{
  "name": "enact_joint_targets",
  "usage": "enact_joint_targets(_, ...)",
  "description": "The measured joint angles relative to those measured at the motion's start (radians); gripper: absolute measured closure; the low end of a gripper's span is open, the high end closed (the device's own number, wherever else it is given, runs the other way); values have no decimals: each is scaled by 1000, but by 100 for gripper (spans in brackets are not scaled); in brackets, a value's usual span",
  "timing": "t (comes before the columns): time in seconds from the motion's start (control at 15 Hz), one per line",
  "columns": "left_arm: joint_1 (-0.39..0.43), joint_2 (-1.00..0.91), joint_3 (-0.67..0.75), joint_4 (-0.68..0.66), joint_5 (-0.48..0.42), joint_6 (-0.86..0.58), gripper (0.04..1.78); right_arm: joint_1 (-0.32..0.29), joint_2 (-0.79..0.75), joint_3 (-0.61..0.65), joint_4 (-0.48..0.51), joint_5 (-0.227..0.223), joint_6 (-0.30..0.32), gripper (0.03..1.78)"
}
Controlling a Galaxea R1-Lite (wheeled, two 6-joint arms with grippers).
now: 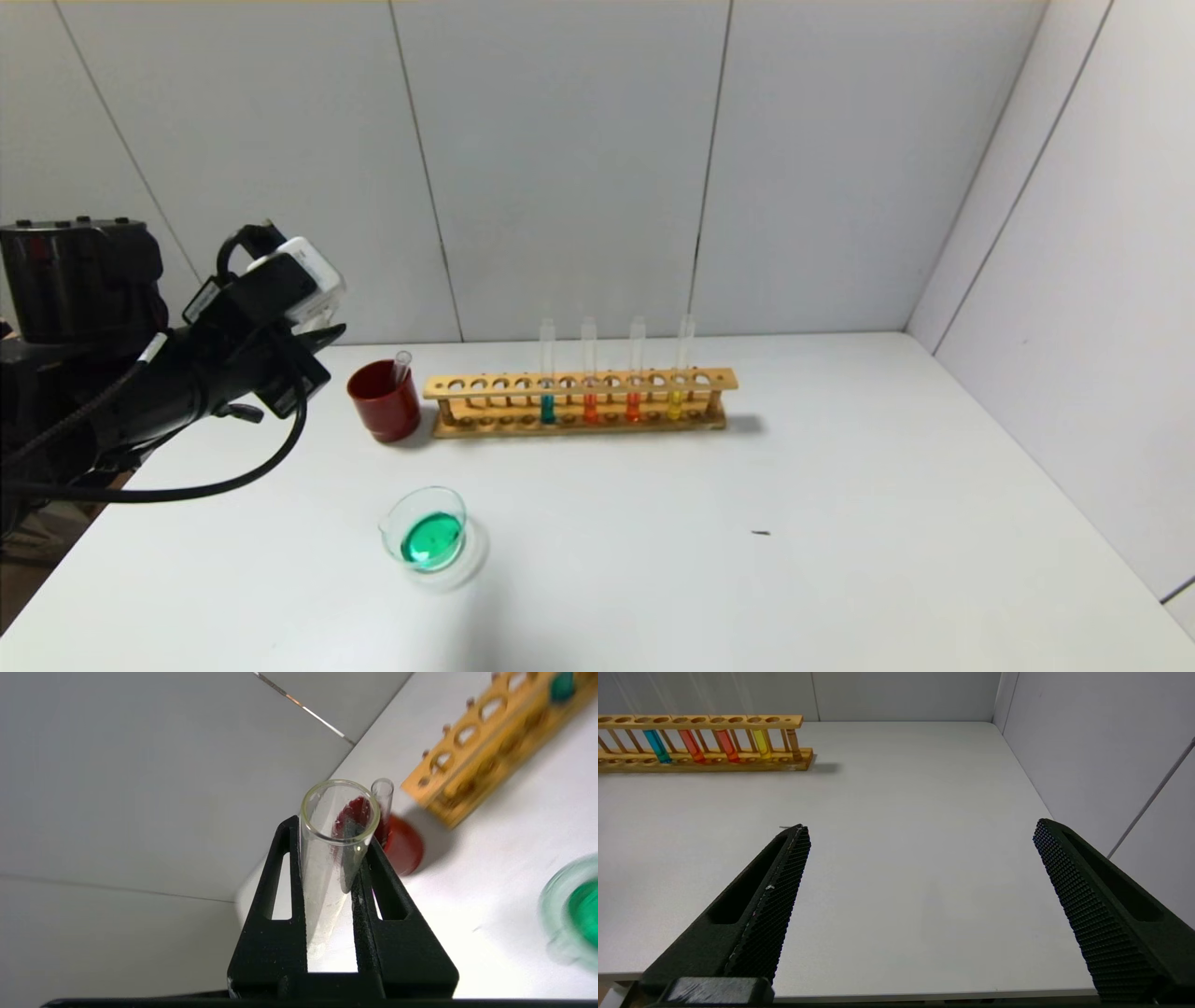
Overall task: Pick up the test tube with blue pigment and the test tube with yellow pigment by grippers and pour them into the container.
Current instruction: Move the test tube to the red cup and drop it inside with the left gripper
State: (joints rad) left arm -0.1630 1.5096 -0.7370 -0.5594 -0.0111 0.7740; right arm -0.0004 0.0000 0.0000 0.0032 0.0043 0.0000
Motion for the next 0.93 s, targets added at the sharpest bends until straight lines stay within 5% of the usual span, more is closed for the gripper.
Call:
enact_joint_targets(0.27, 51, 85, -90, -61, -27, -247, 150, 0, 0, 0, 0, 0, 0, 6)
enact_joint_targets(0.53, 106, 188, -149, -143, -128, -303, 150, 0, 0, 0, 0, 0, 0, 6)
enact_joint_targets(0.93, 104, 353, -159, -314, -138, -340, 150, 0, 0, 0, 0, 0, 0, 6)
